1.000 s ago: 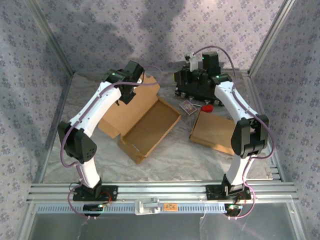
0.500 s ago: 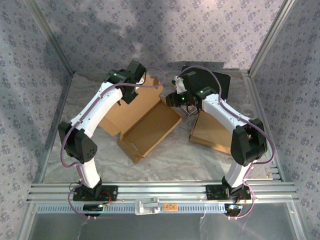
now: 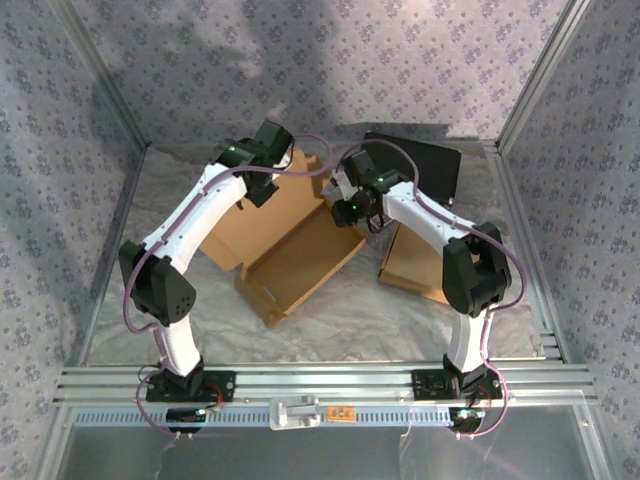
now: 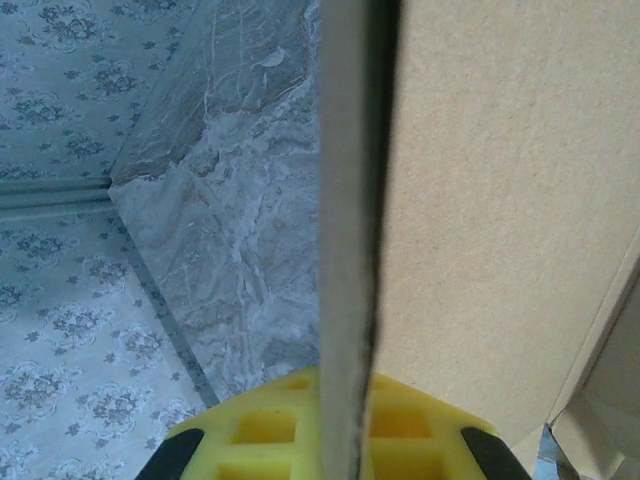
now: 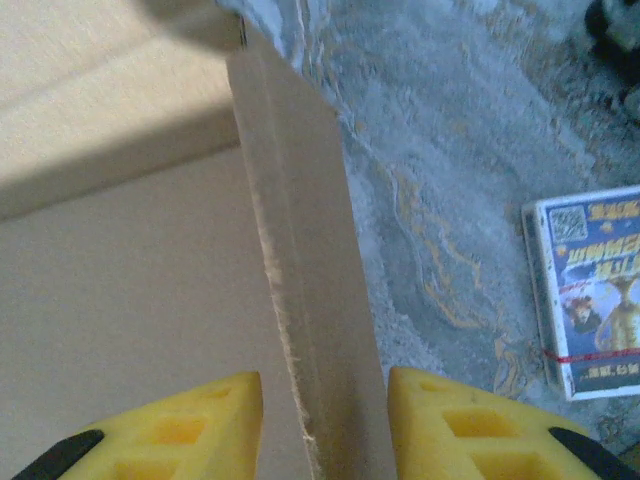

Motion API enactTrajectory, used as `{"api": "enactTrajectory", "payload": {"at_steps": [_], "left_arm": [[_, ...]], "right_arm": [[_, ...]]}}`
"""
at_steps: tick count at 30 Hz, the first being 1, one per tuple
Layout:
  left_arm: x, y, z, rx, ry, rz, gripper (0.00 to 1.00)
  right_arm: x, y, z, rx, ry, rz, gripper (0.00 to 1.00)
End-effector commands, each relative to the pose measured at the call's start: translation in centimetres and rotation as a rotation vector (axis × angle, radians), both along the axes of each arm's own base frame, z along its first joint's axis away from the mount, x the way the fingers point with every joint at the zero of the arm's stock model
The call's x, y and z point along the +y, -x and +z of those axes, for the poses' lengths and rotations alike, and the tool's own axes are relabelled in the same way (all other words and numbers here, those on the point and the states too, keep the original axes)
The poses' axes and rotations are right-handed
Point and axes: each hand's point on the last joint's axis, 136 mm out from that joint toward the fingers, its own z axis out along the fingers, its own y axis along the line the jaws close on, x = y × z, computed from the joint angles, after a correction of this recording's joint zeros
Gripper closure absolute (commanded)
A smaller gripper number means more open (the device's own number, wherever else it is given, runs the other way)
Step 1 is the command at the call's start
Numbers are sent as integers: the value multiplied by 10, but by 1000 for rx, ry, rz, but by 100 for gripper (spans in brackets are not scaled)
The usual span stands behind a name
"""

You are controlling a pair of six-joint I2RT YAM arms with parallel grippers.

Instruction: Fold the paper box

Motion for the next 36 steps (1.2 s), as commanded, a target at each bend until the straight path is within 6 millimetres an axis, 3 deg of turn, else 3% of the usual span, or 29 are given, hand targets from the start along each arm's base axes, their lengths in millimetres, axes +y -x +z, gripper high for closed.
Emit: {"api": "enactTrajectory", "payload": {"at_steps": [1,4,7,9,10,13,17,21,24,26,28,31,33,36], "left_arm": [[-12,-5,6,-21,47,-16,100],[-15,-6,6,-27,58,-15,100],[-17,-13,23,-91,104,25,100],[-13,-18,39,-155,142,82,96],[-11,-19,49,-192,175,113,90],[-6,-20,77,-272,334,196,56],[3,-15,92,-258,576,283,31],[15,-7,105,-264,760,351,30],[38,9,105,-303,831,473,30],[60,30,93,-314,898,601,31],[81,55,69,-297,950,722,34],[111,94,5,-187,1112,971,37],[116,115,-42,-71,1254,1113,37],[120,123,-83,-34,1400,1211,31]], "right_arm": [[-2,-2,0,5,50,19,67],[1,-2,-6,13,68,20,76],[0,0,-15,27,94,5,94],[-3,1,-20,41,89,-26,98],[-5,3,-25,57,75,-43,99],[-11,6,-36,97,43,-73,100],[-11,10,-44,127,17,-74,100],[-15,9,-49,153,0,-103,100],[-19,8,-54,189,-22,-131,100],[-21,7,-56,215,-49,-150,100],[-20,6,-58,236,-84,-166,100],[-18,3,-57,268,-151,-183,100],[-15,0,-52,284,-190,-188,100],[-9,-6,-40,310,-257,-193,100]]}}
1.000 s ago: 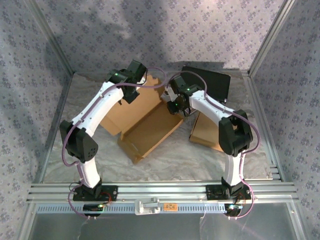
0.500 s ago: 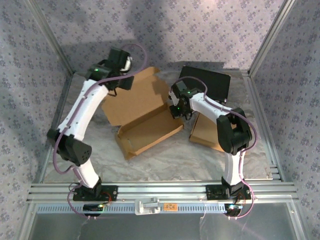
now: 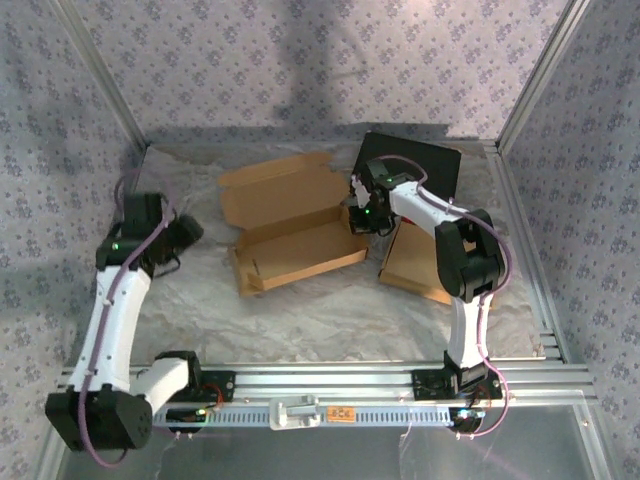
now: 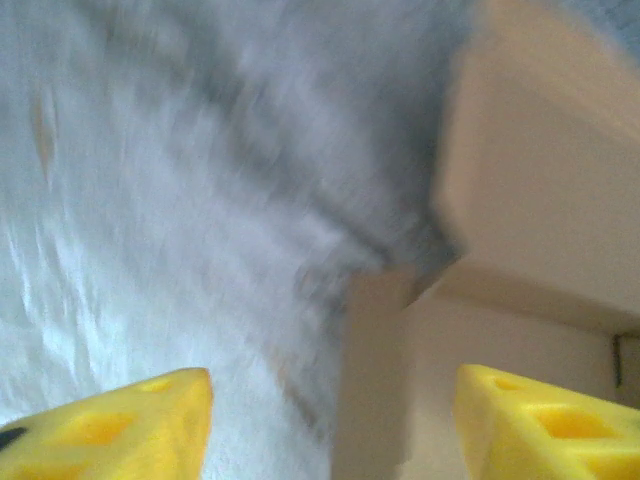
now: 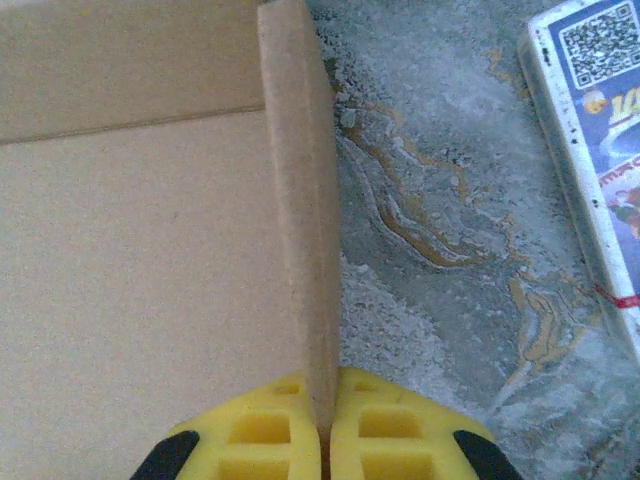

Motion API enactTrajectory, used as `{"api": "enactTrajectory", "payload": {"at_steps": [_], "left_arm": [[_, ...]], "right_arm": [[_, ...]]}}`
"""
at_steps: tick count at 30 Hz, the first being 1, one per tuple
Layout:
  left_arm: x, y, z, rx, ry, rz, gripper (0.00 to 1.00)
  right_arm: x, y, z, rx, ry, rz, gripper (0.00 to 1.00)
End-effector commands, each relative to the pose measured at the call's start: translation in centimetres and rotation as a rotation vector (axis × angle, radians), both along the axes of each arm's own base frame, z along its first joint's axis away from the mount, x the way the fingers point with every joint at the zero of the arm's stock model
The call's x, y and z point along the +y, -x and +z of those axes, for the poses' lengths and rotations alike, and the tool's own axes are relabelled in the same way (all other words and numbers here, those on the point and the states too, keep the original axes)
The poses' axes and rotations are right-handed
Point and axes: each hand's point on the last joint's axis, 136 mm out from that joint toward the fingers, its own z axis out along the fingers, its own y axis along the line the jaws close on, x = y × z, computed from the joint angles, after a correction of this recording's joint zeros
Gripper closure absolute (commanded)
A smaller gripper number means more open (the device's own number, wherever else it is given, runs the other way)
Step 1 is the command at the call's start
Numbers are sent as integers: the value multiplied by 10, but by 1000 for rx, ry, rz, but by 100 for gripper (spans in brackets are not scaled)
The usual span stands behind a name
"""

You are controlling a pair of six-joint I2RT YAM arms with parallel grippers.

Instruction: Fold the paper box

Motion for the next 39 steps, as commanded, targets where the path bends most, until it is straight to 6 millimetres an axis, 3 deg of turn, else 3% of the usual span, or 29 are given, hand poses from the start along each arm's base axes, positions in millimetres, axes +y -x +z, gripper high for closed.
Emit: {"api": "enactTrajectory", "payload": {"at_steps": [1,4,6,10,14,24,39], "left_arm": [[-25,-7,-24,-51,325,72,29],[-20,-18,-45,-86,418,143,29],[-20,-35,-45,-159,481,165,31],[-20,-46,-47,-210,567,218,32],[-22,-55,-43,-298,707,280,41],[-25,-71,1,-471,844,254,41],[-58,-85,29,-492,883,99,49]], "right_arm": [[20,-8,23,27,-138,-12,100],[24,-11,31,59,-186,-18,100],[24,-13,37,70,-214,-27,100],[24,-19,46,76,-250,-46,100],[23,-21,49,87,-259,-54,100],[25,-23,45,113,-272,-61,100],[30,-20,43,115,-256,-24,100]]}}
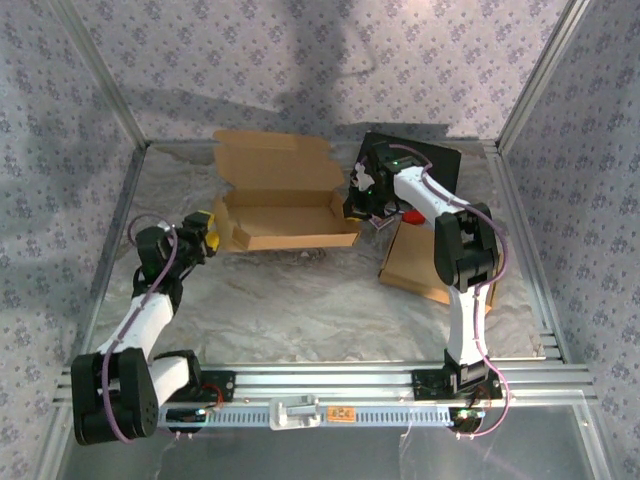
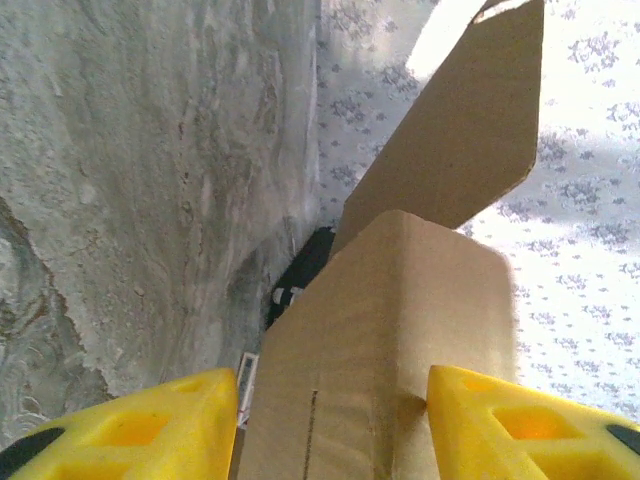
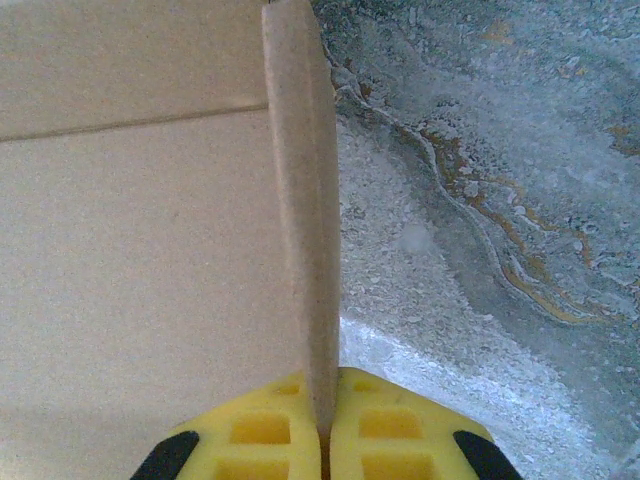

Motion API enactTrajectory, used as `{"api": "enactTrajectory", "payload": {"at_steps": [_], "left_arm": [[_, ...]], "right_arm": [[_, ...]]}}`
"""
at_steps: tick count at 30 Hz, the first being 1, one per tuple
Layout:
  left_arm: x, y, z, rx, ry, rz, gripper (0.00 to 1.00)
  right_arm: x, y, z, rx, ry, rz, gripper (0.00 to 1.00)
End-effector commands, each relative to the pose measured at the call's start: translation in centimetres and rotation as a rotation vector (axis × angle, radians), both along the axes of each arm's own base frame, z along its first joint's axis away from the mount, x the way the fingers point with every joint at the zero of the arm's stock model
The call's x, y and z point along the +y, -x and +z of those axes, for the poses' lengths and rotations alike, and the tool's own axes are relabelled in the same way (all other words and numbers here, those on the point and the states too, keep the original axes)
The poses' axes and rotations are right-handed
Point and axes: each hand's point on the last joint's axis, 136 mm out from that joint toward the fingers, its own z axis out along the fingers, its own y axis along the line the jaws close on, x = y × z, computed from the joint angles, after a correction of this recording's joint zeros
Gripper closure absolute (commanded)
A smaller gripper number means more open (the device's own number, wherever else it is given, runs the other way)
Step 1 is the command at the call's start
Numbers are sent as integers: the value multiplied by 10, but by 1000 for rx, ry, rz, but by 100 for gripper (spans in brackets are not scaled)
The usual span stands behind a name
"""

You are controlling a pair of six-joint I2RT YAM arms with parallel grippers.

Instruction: Fold the paper box

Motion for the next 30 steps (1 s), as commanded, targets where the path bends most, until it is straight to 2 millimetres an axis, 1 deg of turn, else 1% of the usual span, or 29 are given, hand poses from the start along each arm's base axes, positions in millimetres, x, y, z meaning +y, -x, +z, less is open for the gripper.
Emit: {"api": "enactTrajectory", "payload": {"at_steps": [1,7,12,19,21,25,30], "left_arm": [[-8,-11,36,-111,-15,-43,49],[-20,-10,39,-106,-53,-104,51],[-24,-8,39,-99,-88,-138,53],[-37,-2,35,-55,-155,-234,55],[-43,3,28,-22,-178,-281,56],[-59,21,-1,74,-220,-397,58],[-61,49,-43,188,-309,-489,62]], "right_arm": [[8,1,10,-8,-12,35,100],[10,4,11,-40,36,63,100],[13,4,15,-77,70,80,100],[13,3,20,-124,127,88,100],[12,1,23,-142,141,78,100],[14,3,24,-160,171,79,100],[24,12,17,-176,205,81,100]]}}
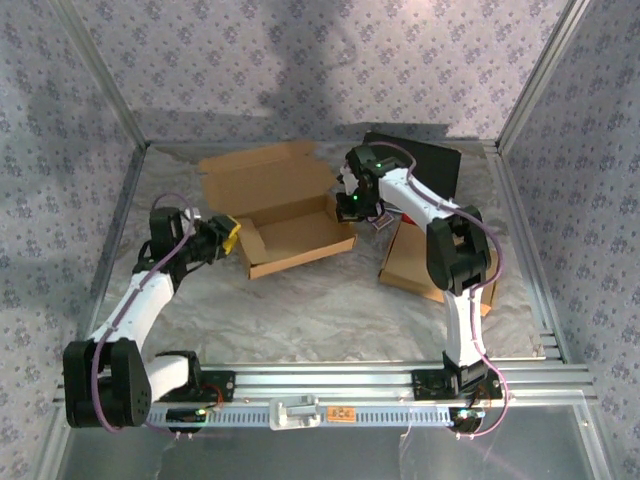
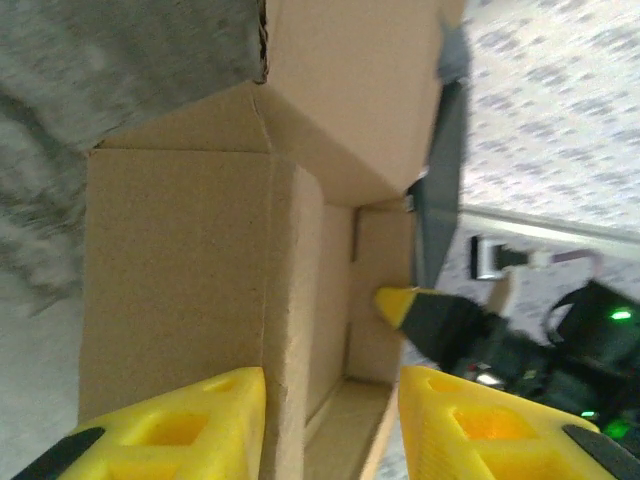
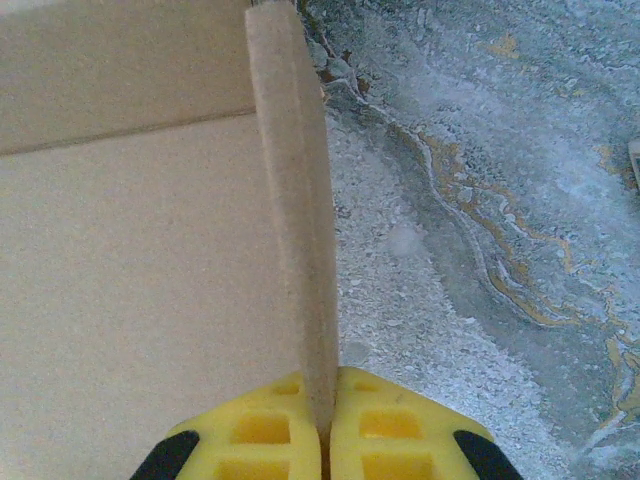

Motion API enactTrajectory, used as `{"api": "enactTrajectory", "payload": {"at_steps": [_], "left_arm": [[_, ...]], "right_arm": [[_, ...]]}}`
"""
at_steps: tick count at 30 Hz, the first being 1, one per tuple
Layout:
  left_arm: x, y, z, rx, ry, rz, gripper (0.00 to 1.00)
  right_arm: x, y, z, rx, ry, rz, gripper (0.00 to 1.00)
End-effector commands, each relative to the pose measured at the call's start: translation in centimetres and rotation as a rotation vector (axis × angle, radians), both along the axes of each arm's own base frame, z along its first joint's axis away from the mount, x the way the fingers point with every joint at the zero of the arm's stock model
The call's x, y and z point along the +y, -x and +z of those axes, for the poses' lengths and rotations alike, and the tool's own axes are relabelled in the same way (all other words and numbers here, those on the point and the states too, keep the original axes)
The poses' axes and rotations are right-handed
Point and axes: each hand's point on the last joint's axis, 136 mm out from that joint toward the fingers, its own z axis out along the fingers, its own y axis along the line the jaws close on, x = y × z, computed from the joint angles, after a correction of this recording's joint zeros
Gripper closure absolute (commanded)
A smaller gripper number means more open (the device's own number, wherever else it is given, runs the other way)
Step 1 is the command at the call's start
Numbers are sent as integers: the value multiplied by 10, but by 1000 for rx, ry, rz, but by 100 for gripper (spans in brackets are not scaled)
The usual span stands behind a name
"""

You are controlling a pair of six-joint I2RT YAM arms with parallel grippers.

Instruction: Fold the paper box

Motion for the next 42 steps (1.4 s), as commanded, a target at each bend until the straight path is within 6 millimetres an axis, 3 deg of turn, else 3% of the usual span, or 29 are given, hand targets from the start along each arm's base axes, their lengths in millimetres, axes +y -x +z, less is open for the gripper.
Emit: {"api": "enactTrajectory", "payload": {"at_steps": [1,4,9,14,20,30,42], "left_arm": [[-5,31,-34,94,-90,-121,63],[-2,43,-53,139,-141,-147,66],[4,60,-70,201,-228,-197,74],[9,83,-89,282,-324,-263,76],[4,83,-106,266,-296,-245,78],[3,80,-111,239,-299,-242,79],[4,97,-132,288,-327,-270,82]], "right_arm": [[12,7,18,-62,5,13,100],[18,14,10,-62,22,23,100],[18,18,6,-70,45,25,100],[16,19,5,-73,48,22,100],[18,24,-5,-50,35,15,100],[10,27,-11,-35,36,1,100],[4,29,-20,-7,23,-21,100]]}}
